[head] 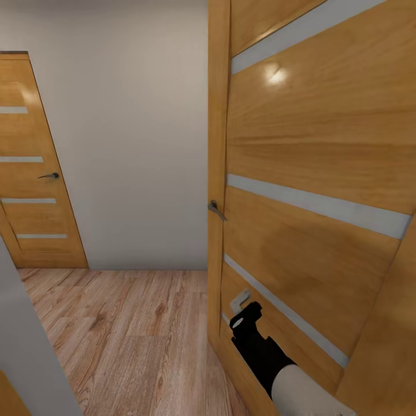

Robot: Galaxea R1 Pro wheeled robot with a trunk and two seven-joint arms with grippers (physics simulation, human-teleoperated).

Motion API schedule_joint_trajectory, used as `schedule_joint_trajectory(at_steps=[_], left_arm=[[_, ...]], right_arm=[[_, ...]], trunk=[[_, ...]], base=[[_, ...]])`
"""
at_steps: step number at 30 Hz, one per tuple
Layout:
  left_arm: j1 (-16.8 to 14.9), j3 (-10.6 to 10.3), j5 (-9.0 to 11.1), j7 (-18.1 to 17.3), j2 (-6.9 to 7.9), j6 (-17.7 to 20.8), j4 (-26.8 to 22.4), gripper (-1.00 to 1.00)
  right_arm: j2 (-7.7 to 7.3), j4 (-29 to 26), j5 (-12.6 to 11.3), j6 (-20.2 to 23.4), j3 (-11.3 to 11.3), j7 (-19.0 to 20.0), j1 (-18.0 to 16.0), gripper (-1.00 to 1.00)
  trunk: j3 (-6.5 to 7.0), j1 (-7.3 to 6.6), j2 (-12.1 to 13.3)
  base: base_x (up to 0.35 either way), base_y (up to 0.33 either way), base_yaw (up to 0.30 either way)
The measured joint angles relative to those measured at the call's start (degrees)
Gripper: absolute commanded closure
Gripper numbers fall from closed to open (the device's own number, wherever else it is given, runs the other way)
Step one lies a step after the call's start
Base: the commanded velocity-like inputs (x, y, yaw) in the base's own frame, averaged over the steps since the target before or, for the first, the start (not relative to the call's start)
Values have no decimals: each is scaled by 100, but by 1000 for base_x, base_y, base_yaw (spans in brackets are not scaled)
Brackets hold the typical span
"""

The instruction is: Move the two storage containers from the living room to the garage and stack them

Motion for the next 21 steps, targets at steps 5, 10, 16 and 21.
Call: schedule_joint_trajectory(at_steps=[5,10,16,21], left_arm=[[-1,0,0,0,0,0,0,-100],[-1,-2,0,0,1,0,0,-100],[-2,-3,0,0,6,-1,3,-100],[-3,-3,0,0,3,-1,5,-100]], right_arm=[[0,33,-11,14,-4,-27,-142,-100],[0,164,-27,6,-34,-133,-364,-100],[0,636,-182,-21,-64,-538,-679,-100],[0,759,-228,124,-62,-674,-819,-100]], trunk=[[0,0,0],[0,0,0],[-1,0,0],[-1,0,0]], base=[[0,0,0],[0,0,0],[0,0,0],[0,0,0]])
